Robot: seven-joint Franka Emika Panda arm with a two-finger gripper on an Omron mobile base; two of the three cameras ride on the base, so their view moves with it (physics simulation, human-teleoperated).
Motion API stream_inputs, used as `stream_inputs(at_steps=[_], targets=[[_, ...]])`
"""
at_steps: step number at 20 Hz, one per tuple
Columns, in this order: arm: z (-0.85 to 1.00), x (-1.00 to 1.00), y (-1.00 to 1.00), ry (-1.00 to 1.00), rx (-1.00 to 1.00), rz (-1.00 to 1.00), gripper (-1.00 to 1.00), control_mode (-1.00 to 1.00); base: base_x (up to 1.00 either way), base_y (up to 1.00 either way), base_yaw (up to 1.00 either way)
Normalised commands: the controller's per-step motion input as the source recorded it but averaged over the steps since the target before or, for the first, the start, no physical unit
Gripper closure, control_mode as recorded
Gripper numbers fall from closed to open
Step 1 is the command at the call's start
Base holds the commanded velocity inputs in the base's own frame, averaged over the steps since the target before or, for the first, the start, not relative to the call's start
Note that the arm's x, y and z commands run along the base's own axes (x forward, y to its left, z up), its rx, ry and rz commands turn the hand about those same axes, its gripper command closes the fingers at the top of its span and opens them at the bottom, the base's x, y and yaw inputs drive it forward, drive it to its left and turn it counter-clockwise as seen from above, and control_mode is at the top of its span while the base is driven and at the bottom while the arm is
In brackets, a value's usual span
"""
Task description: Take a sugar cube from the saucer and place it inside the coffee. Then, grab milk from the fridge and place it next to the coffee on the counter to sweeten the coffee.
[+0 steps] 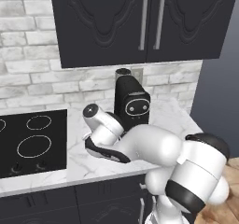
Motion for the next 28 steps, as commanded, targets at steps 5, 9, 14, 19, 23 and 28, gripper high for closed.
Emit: stream_inputs(at_steps=[5, 9, 14, 19, 23, 28], targets=[[-0.14, 0.1, 0.0, 0.0, 0.0, 0.0, 1.0, -1.0, 0.0, 0.0, 0.0], [-0.11, 0.12, 0.01, 0.0, 0.0, 0.0, 1.0, -1.0, 0.0, 0.0, 0.0], [-0.08, 0.15, 0.1, 0.0, -0.02, 0.0, 1.0, -1.0, 0.0, 0.0, 0.0], [-0.05, 0.1, 0.13, 0.0, -0.02, 0.0, -1.0, -1.0, 0.0, 0.0, 0.0], [-0.01, 0.07, 0.07, 0.0, -0.01, 0.0, -1.0, -1.0, 0.0, 0.0, 0.0], [0.0, 0.0, 0.0, -0.02, 0.0, 0.0, -1.0, -1.0, 0.0, 0.0, 0.0]])
